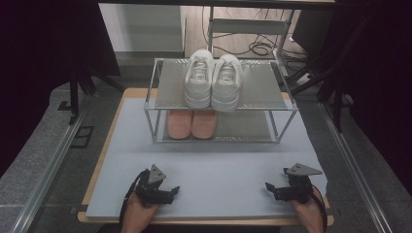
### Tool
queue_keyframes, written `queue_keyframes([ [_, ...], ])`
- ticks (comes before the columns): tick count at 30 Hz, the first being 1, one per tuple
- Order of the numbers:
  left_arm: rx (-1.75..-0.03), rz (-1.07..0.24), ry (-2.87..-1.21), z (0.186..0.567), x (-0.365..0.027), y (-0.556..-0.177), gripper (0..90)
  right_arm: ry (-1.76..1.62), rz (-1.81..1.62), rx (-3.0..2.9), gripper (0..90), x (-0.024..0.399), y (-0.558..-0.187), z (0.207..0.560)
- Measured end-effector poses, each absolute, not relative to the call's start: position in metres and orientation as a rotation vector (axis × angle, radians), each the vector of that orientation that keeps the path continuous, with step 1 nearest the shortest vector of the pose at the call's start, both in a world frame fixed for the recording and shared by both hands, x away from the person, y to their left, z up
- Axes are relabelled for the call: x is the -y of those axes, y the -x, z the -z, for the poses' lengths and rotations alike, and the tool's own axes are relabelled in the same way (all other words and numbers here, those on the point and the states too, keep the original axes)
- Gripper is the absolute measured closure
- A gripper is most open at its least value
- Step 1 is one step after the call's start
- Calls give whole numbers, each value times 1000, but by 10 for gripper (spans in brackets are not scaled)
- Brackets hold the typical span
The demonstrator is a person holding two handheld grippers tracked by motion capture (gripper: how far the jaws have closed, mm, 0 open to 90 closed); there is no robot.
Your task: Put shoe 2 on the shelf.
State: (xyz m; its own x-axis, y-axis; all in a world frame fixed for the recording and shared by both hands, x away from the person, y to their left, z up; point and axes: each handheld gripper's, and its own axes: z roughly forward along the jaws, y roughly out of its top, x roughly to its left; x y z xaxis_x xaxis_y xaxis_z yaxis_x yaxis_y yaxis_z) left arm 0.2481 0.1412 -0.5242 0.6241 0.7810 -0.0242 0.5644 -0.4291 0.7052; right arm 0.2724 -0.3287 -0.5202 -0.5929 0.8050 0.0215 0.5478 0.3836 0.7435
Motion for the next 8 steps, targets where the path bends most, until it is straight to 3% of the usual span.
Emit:
queue_keyframes([
  [8, -1049, -403, -2154, 524, -141, -248, 144, -1157, -995, -2333, 69, 324, -273, 522],
])
